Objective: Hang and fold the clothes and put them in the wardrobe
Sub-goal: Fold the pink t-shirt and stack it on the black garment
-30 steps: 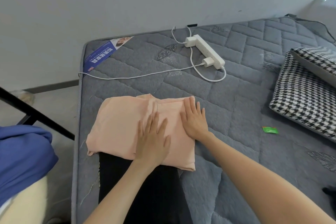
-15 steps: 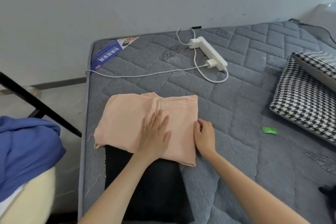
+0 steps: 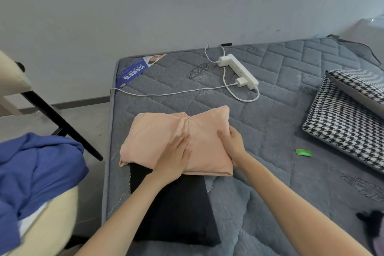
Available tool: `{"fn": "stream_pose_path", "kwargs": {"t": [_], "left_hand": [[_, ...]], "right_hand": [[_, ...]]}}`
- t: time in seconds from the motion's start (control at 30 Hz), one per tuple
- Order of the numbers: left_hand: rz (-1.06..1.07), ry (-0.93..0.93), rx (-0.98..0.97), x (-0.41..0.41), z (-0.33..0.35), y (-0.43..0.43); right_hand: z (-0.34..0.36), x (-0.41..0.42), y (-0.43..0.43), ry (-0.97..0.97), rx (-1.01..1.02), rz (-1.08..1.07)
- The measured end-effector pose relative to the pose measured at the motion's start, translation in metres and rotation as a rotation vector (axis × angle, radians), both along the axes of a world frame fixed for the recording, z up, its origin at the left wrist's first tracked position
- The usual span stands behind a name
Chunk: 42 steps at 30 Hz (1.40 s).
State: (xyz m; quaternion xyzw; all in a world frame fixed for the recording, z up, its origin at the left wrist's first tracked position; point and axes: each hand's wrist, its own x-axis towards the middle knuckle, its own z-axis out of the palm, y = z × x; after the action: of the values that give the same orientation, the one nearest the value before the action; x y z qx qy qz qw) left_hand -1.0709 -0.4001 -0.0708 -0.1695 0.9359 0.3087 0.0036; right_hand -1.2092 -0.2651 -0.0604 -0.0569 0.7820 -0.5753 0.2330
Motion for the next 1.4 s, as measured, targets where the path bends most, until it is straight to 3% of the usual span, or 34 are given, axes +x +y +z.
{"fn": "stream_pose_path", "kwargs": {"t": [0.17,0.33,0.67,0.83,1.03,1.17,1.27,1.4], "left_hand": [[0.01,0.072,0.12,-0.003,0.028,0.013],[-0.083,0.0,0.22,-0.002,0.041,0.042],[-0.451,-0.302,-0.006,0.004,0.001,0.129],[-0.376,-0.3,0.052,-0.003,0.003,0.109],[-0.185,-0.155,0.074,0.007,0.028,0.062],[0.006,-0.02,0.213,0.017,0.037,0.035],[0.205,0.01,0.29,0.019,0.038,0.022],[0.318,-0.113,0.409,0.008,0.033,0.015]], "right_hand": [[0.034,-0.002,0.015,0.07,-0.033,-0.012],[0.043,-0.005,0.068,0.055,0.042,-0.065],[0.037,-0.005,0.149,0.124,0.408,-0.116],[0.054,0.001,0.126,0.162,0.393,-0.077],[0.068,0.018,0.059,0.185,0.225,0.05],[0.061,0.036,0.013,0.042,0.023,0.163],[0.044,0.038,0.007,0.145,0.127,0.191],[0.014,0.034,0.033,0.296,0.314,0.174]]}}
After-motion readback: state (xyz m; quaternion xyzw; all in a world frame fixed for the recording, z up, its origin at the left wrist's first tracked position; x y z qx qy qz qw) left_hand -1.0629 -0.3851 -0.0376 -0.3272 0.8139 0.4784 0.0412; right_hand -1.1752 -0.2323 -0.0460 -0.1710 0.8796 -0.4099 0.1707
